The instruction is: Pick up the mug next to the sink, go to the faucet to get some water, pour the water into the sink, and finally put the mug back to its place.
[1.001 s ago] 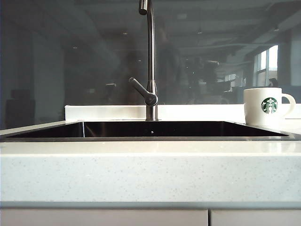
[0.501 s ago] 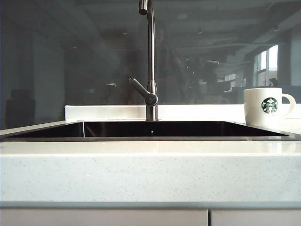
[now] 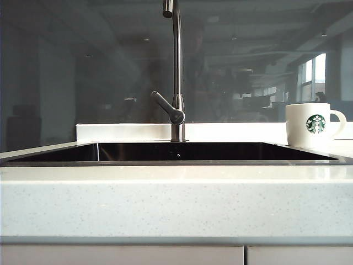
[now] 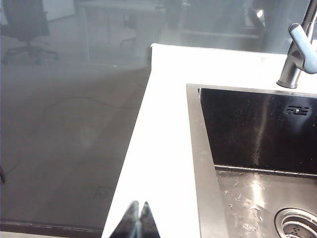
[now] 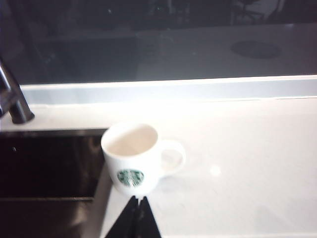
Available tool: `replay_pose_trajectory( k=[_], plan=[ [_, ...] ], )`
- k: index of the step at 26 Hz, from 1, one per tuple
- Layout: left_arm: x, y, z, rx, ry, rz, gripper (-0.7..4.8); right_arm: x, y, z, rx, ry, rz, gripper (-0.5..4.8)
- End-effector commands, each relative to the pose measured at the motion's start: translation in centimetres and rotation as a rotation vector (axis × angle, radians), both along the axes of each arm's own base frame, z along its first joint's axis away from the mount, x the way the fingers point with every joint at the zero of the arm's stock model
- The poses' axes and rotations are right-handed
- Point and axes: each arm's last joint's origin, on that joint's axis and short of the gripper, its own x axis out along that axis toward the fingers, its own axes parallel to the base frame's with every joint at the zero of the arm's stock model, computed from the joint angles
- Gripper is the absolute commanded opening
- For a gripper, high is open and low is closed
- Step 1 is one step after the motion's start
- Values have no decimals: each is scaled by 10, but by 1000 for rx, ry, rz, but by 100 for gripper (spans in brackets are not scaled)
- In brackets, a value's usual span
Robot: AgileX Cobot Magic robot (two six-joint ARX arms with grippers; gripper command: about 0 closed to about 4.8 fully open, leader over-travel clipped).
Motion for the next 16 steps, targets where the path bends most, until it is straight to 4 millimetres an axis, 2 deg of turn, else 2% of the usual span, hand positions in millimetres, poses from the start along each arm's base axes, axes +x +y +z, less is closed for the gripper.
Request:
replay_pose_trajectory(
  k=[1,4,8,12,16],
  plan=[
    [0,0,2,3,-10,1,-3,-30,3,-22,-39,-1,-68,-9],
    [0,0,2,4,-9,1,-3,-58,7,-60,-47,-125,-67,-9],
    [0,0,2,3,-10,1,-3,-69,10,-97,8,-215,-58,-9],
    [0,0,2,3,-9,1,-3,-65,13,-116,15,-193,13,-9],
    [0,0,2,3,-9,1,-3,-62,17,-126,23,-196,56,-9]
  ],
)
